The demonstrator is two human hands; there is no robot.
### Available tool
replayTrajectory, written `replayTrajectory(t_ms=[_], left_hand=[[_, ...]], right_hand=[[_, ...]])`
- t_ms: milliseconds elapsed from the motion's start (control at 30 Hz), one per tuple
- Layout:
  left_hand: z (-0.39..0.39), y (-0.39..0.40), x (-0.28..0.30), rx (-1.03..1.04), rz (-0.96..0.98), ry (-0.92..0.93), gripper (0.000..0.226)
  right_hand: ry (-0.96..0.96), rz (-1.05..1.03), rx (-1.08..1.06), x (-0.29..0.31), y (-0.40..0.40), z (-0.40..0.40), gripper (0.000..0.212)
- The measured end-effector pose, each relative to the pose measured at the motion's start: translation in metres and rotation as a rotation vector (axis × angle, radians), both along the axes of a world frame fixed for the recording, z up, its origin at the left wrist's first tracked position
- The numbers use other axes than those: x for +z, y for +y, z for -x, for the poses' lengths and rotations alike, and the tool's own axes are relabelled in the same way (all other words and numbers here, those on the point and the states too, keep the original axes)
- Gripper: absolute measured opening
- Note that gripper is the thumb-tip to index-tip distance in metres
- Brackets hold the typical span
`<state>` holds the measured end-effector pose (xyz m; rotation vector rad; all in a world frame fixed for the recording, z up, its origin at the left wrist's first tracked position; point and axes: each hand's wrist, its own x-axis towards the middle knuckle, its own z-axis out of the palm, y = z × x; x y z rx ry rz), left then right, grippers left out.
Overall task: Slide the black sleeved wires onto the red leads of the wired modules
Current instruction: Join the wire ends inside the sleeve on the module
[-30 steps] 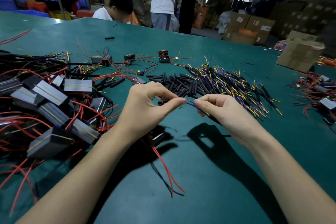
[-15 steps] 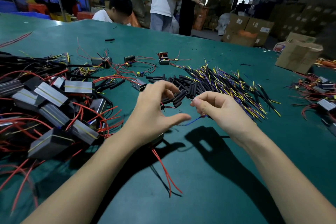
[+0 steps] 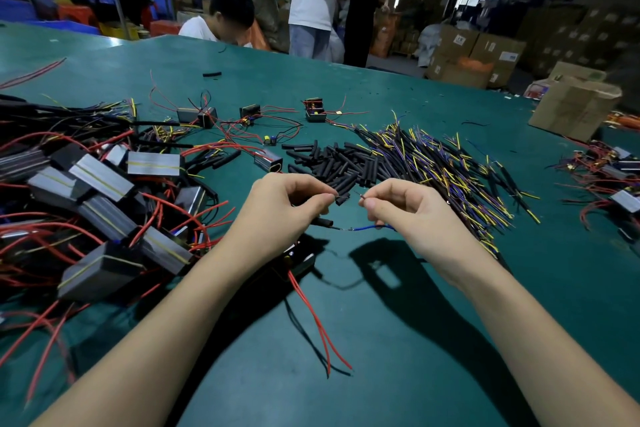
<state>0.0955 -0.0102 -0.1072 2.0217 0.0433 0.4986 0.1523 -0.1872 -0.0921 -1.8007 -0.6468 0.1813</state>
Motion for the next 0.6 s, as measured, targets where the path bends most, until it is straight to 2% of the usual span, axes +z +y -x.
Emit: replayTrajectory(t_ms=[400,600], left_hand=[[0.004,-0.009,0.002,-0.086,0.106,-0.075,0.006],[0.004,-0.011,0.003,-0.105,0.086,-0.097,0.004]], right_hand=[[0.009,-0.078,0.005,-0.008,0.011,0.007,0.016],[-0.009,-0.089,-0.032,-0.011,0.012,0.004,0.019]])
